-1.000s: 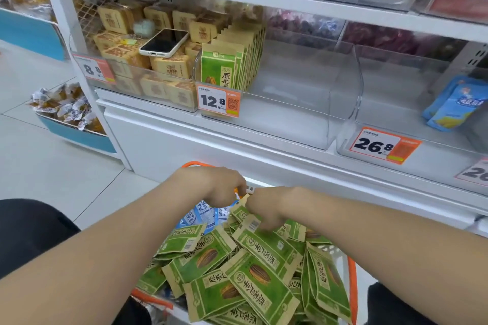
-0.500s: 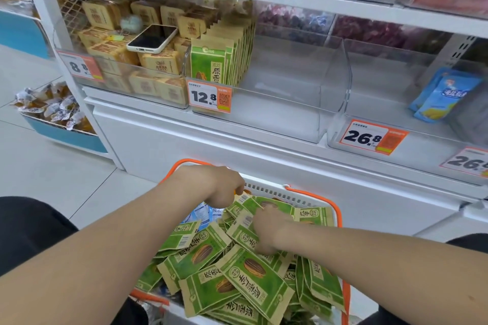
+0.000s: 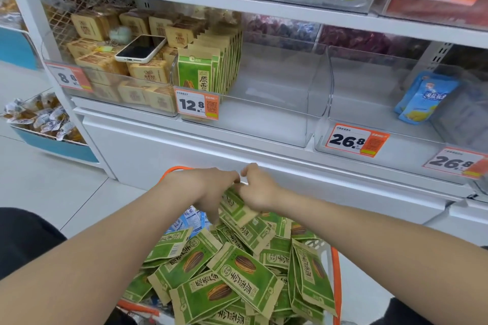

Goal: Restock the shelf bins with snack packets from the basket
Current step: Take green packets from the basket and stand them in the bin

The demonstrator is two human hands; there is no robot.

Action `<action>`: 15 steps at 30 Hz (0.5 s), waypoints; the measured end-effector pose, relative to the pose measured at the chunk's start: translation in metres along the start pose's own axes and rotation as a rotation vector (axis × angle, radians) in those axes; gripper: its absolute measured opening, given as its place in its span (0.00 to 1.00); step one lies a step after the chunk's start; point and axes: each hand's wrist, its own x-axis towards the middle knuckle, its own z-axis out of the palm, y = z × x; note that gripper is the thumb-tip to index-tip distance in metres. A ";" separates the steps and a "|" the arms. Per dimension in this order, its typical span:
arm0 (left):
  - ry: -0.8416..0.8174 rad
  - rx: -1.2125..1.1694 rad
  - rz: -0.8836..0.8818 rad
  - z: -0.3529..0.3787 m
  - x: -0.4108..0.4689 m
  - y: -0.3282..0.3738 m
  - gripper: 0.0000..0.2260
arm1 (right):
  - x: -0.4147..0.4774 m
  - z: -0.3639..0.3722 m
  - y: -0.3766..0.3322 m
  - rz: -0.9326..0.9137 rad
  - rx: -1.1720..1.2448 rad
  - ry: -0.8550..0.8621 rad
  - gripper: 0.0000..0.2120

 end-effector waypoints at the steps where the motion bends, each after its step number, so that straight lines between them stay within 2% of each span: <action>1: 0.022 -0.037 0.002 -0.001 -0.001 -0.001 0.45 | 0.001 -0.004 -0.006 0.049 0.120 0.025 0.09; 3: 0.105 -0.150 0.018 -0.004 0.001 -0.005 0.39 | 0.001 -0.010 -0.016 0.193 0.363 0.050 0.07; 5: 0.226 -0.221 0.023 -0.010 0.001 -0.014 0.25 | -0.008 -0.019 -0.027 0.302 0.677 -0.034 0.10; 7: 0.333 -0.334 0.029 -0.020 -0.003 -0.028 0.15 | -0.021 -0.030 -0.038 0.265 0.950 -0.119 0.17; 8: 0.369 -0.459 0.041 -0.025 -0.007 -0.034 0.13 | -0.026 -0.035 -0.043 0.206 1.016 -0.118 0.18; 10: 0.407 -0.792 0.051 -0.033 -0.016 -0.041 0.15 | -0.033 -0.040 -0.050 0.037 0.978 0.026 0.17; 12: 0.451 -1.064 0.045 -0.037 -0.021 -0.039 0.13 | -0.031 -0.040 -0.053 -0.166 0.787 0.256 0.15; 15: 0.542 -1.263 0.058 -0.042 -0.022 -0.031 0.09 | -0.021 -0.041 -0.053 -0.365 0.497 0.525 0.11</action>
